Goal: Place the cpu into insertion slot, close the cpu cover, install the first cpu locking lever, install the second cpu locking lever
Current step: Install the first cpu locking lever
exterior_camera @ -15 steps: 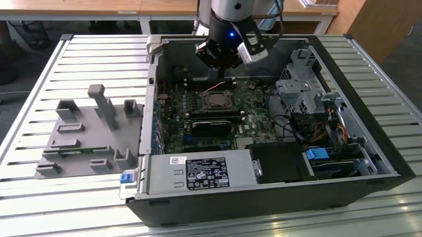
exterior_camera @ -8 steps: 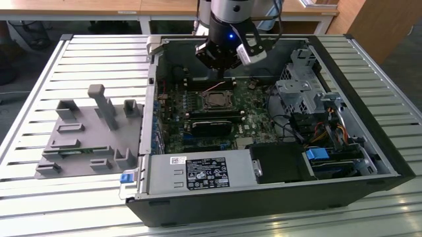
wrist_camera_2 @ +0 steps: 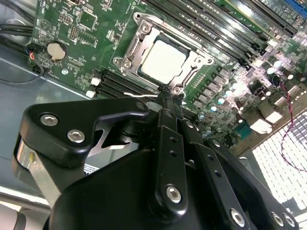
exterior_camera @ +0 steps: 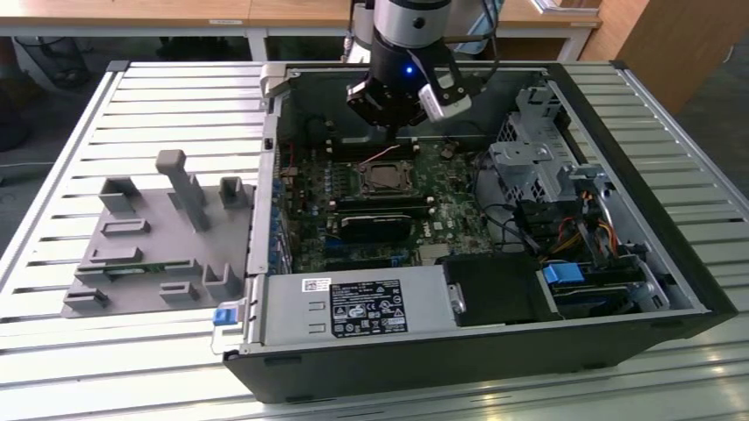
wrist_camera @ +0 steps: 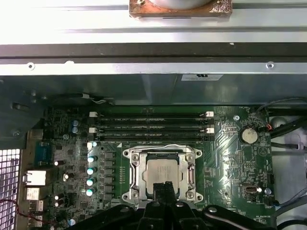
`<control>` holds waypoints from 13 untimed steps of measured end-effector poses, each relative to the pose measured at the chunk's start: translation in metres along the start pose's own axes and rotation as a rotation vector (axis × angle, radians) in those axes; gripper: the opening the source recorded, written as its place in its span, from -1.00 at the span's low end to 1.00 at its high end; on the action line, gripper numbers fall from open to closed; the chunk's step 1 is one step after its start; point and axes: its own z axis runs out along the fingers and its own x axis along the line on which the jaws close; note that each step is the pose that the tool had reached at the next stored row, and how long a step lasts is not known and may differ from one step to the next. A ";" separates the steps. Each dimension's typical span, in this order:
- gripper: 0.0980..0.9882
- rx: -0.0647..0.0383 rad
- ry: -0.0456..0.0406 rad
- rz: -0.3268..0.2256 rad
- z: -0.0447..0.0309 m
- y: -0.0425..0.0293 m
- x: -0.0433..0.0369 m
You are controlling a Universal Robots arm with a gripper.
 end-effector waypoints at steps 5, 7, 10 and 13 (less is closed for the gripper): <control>-0.98 0.000 0.0002 0.000 0.0108 -0.0007 -0.0001; -0.98 0.000 0.0001 0.000 0.0112 -0.0007 -0.0001; -0.98 0.000 0.0001 0.000 0.0116 -0.0008 -0.0001; -0.98 0.000 0.0001 0.000 0.0117 -0.0008 -0.0001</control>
